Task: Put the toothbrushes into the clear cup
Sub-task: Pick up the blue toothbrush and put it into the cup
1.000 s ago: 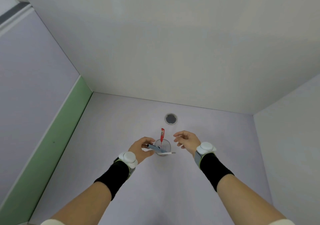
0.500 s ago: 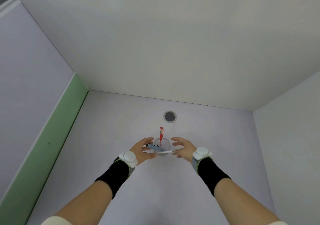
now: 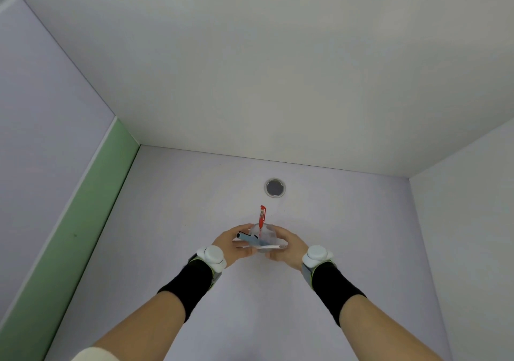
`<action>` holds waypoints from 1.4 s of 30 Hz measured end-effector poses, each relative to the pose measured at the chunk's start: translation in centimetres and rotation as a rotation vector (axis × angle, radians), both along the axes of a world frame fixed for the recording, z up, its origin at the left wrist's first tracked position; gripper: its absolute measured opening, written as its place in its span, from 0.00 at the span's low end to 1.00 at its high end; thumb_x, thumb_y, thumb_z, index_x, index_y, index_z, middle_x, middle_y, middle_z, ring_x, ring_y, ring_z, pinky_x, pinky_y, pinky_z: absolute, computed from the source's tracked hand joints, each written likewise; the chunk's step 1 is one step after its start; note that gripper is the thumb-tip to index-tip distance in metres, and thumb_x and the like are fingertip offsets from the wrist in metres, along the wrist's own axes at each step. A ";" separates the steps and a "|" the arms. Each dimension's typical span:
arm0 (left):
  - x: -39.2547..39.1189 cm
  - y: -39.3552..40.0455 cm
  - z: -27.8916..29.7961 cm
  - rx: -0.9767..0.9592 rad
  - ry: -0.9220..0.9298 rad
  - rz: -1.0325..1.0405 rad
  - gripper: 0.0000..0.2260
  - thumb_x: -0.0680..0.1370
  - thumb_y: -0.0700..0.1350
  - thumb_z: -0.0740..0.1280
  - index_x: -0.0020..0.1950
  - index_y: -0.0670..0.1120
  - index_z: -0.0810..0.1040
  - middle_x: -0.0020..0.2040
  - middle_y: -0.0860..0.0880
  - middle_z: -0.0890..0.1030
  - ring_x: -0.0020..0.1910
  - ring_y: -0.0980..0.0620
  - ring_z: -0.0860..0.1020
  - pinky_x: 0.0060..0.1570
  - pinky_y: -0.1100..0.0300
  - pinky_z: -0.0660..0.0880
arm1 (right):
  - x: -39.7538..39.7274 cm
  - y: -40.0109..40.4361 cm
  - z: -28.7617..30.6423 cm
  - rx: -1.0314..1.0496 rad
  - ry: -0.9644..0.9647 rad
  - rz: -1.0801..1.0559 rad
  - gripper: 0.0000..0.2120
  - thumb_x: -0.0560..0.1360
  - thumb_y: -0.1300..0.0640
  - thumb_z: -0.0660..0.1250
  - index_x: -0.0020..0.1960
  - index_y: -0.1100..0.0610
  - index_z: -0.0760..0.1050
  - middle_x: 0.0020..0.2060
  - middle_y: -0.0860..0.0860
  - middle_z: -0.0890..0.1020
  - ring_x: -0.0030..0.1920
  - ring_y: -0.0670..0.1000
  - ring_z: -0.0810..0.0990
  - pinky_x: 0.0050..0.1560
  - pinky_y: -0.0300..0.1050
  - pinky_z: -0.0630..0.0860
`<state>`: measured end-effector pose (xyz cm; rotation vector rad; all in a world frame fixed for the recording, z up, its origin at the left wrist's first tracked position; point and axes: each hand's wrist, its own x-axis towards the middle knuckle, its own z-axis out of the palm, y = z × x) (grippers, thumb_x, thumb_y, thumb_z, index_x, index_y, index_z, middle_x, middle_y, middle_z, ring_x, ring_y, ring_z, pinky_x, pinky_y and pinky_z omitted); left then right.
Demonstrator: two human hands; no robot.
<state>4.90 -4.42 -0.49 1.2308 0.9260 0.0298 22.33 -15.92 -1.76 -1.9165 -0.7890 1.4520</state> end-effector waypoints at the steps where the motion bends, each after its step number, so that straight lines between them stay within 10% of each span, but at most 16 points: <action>1: 0.1 0.0 0.0 0.016 0.007 0.002 0.25 0.71 0.30 0.72 0.64 0.47 0.73 0.58 0.46 0.80 0.54 0.45 0.81 0.52 0.60 0.80 | 0.0 0.0 0.0 0.010 -0.003 0.000 0.36 0.68 0.66 0.74 0.73 0.51 0.67 0.65 0.49 0.75 0.63 0.47 0.74 0.58 0.36 0.73; 8: 0.7 1.0 0.7 0.087 0.019 0.023 0.28 0.70 0.31 0.73 0.68 0.43 0.72 0.63 0.38 0.78 0.59 0.40 0.80 0.64 0.45 0.74 | 0.3 0.9 0.6 0.095 0.039 -0.065 0.35 0.68 0.68 0.75 0.72 0.54 0.69 0.66 0.49 0.76 0.63 0.48 0.76 0.58 0.36 0.76; 14: 1.5 2.7 1.9 0.167 0.012 0.047 0.24 0.71 0.33 0.73 0.66 0.39 0.71 0.62 0.38 0.78 0.55 0.45 0.80 0.47 0.68 0.79 | 0.6 3.0 1.3 0.174 0.031 -0.110 0.32 0.67 0.64 0.76 0.67 0.48 0.72 0.62 0.46 0.79 0.62 0.48 0.78 0.60 0.40 0.76; 23: 2.9 4.8 3.4 0.216 -0.002 0.044 0.22 0.76 0.32 0.67 0.69 0.40 0.69 0.67 0.41 0.76 0.60 0.46 0.77 0.53 0.65 0.77 | 1.0 5.9 1.5 0.201 0.037 -0.214 0.30 0.68 0.65 0.76 0.66 0.54 0.69 0.61 0.54 0.79 0.56 0.57 0.82 0.63 0.58 0.77; 30: 3.1 4.7 3.0 0.198 0.033 0.091 0.23 0.77 0.29 0.63 0.71 0.40 0.67 0.68 0.40 0.74 0.66 0.42 0.74 0.64 0.54 0.72 | 1.0 6.6 1.1 0.211 -0.006 -0.263 0.25 0.68 0.64 0.76 0.60 0.50 0.70 0.52 0.48 0.78 0.47 0.42 0.80 0.46 0.31 0.78; 34: 2.9 4.4 2.9 0.249 0.091 0.085 0.20 0.78 0.35 0.64 0.70 0.39 0.69 0.66 0.40 0.76 0.65 0.43 0.75 0.59 0.61 0.73 | 0.5 6.3 0.6 0.207 -0.028 -0.269 0.26 0.68 0.62 0.76 0.62 0.50 0.71 0.53 0.47 0.78 0.51 0.47 0.80 0.58 0.46 0.79; 39: 2.8 4.5 3.2 0.239 0.069 0.058 0.20 0.79 0.33 0.62 0.71 0.40 0.67 0.69 0.41 0.73 0.62 0.48 0.75 0.56 0.68 0.75 | -0.1 6.0 0.5 0.178 -0.068 -0.278 0.25 0.69 0.58 0.76 0.62 0.50 0.70 0.53 0.43 0.78 0.52 0.47 0.80 0.56 0.43 0.77; 42: 2.6 4.4 3.4 0.263 0.076 0.025 0.21 0.79 0.34 0.63 0.72 0.42 0.66 0.69 0.42 0.74 0.66 0.46 0.74 0.65 0.58 0.72 | -0.5 5.6 0.6 0.172 -0.104 -0.286 0.31 0.69 0.58 0.76 0.69 0.56 0.68 0.59 0.50 0.77 0.56 0.52 0.80 0.62 0.50 0.77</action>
